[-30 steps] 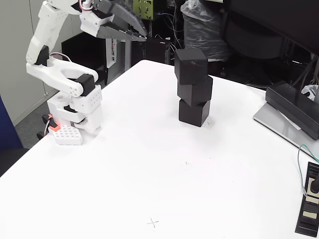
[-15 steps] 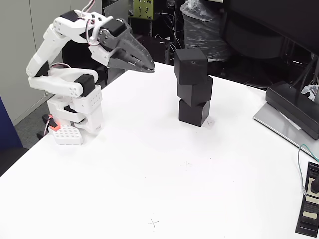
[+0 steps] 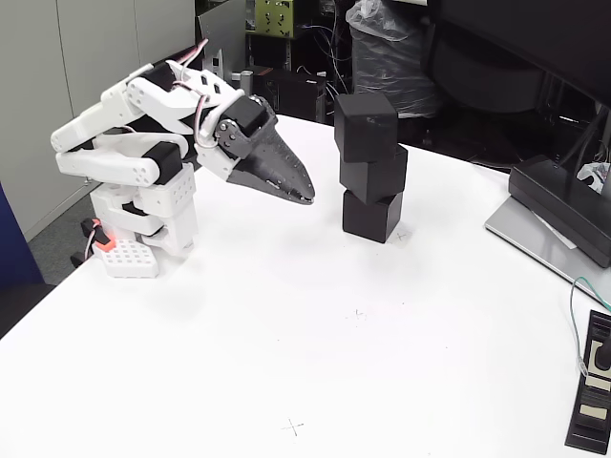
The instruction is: Stack the 3 blocks
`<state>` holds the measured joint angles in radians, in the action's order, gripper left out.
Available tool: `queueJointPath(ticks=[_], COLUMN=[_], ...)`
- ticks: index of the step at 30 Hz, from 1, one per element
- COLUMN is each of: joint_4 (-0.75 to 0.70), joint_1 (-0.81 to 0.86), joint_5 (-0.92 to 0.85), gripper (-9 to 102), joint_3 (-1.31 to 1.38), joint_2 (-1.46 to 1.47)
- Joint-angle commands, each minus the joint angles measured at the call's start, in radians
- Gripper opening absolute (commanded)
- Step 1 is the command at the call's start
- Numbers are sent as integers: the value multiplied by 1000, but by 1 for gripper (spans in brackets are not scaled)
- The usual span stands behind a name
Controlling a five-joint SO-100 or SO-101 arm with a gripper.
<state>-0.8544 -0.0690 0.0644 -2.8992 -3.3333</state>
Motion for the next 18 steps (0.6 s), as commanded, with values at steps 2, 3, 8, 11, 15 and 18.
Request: queueJointPath(ticks=[2, 3, 8, 11, 15, 18], joint_4=[54, 61, 112, 147, 163, 163], joint_1=[-2, -2, -2, -2, -2, -2], joint_5=[11, 11, 11, 11, 11, 11], gripper=[-1, -1, -1, -1, -1, -1], joint_3=[-52, -72, -155, -187, -189, -189], joint_2=[-8, -8, -8, -8, -8, -8])
